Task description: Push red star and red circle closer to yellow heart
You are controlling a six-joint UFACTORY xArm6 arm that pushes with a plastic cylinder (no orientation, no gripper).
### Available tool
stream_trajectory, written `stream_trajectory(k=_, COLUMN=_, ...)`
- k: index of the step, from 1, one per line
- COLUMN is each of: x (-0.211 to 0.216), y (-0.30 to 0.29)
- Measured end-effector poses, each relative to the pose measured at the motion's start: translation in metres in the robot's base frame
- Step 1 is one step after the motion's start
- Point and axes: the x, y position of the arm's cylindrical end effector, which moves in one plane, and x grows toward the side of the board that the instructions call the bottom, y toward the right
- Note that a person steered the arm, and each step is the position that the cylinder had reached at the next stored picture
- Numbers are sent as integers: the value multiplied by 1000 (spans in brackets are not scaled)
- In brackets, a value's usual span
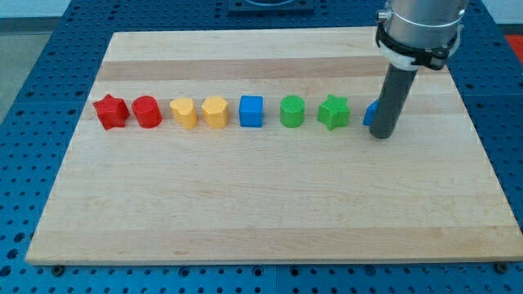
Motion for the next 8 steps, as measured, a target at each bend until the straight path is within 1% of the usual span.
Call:
stream_trajectory(k=1, x=0, y=0)
stream_trajectory(k=2, x=13, y=-12)
stream_trajectory(k=3, x=39, y=-57)
stream_trajectory(k=4, x=55, y=-121)
stream_trajectory(k=6, x=56, y=-271)
stream_trajectory(k=7, x=51, y=-342)
stream_trajectory(k=8, x=29, y=-415)
